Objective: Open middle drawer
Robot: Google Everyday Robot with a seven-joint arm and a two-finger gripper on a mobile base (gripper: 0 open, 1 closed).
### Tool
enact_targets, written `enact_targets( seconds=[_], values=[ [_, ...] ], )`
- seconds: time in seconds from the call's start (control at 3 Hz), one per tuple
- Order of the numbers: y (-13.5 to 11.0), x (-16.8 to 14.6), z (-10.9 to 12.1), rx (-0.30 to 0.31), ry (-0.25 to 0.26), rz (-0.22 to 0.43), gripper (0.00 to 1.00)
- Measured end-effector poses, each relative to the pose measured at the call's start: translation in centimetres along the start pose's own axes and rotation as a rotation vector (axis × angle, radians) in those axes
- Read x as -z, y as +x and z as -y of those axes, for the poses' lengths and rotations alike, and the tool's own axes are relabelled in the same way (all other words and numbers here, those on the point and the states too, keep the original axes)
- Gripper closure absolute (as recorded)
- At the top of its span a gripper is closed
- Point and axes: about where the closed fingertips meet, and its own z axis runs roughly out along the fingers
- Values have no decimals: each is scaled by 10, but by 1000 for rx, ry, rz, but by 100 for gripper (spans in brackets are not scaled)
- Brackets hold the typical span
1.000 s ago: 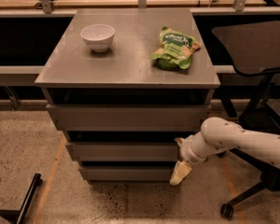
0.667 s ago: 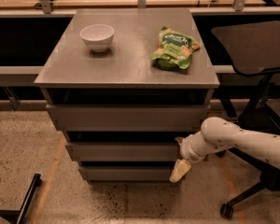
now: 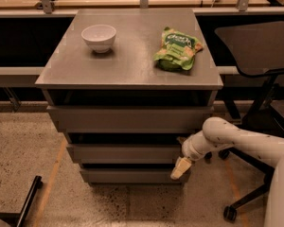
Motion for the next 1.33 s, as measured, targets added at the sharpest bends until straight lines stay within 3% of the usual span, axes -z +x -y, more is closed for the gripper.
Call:
enact_targets(
  seconds=[0.33,0.67,1.33],
  values=[
    [9,-14,10,-35,4,31,0],
    [20,-27,5,-80,1,55,18],
    [18,-22,3,-84,3,52,65]
  ],
)
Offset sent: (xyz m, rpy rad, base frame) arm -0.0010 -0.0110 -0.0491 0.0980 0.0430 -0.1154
